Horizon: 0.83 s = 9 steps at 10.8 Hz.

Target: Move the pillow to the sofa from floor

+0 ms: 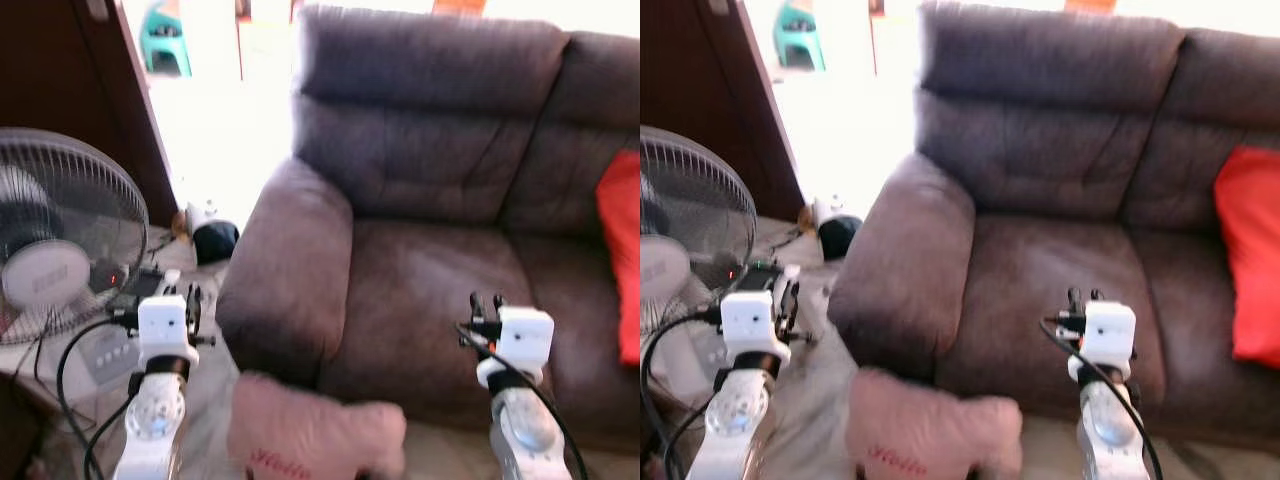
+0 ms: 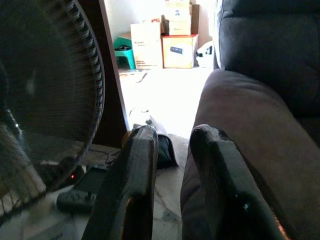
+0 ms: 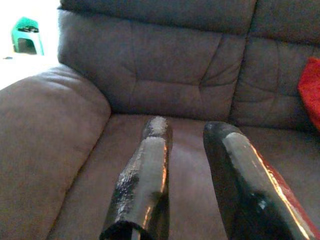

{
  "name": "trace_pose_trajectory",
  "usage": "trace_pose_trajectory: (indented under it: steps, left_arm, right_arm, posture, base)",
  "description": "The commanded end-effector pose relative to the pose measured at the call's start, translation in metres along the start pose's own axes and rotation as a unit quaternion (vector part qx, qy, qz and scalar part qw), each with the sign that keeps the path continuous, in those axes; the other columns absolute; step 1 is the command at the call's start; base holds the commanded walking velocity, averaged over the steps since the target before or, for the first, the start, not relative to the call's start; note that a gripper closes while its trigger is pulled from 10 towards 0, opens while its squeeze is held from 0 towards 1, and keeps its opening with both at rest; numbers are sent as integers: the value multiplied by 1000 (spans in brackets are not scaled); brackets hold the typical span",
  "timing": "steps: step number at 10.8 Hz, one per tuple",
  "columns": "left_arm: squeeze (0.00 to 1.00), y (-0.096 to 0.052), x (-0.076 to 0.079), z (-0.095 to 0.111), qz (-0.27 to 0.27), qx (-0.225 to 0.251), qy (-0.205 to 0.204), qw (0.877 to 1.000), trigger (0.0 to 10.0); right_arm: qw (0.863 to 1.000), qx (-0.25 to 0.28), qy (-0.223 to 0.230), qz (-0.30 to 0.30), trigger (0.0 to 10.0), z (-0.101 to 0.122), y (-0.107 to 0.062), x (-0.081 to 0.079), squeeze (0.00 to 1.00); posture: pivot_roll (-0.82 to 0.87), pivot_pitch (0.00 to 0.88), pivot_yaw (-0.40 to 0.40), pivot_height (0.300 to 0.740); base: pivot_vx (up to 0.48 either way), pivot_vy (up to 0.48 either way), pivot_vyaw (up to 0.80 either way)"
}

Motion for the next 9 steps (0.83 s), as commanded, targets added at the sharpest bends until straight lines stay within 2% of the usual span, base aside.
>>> trace_pose_trajectory:
  steps: [1,9]
  left_arm:
    - [0,1,0,2,5,0,-5,1000,10000]
    - [0,2,-4,-1,9,-8,-1,1000,10000]
  right_arm:
    - [1000,0,1,-3,10000,2,0,2,0]
    - [1000,-3,0,5,10000,0,-1,0,0]
  posture:
    - [32,11,-64,597]
    - [31,16,-70,597]
  base:
    - [0,0,0]
    - [0,0,0]
Point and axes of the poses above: a point about 5 cm out from each wrist's last joint towards the gripper, its own y axis pointing out of the wrist towards the gripper, its own z axis along the axis of the wrist's last joint, x = y × z, the point moved 2 cm from there along y, pointing out of the wrist towards the gripper, and after that the axes turned 8 degrees about -y, right-handed, at the moved point
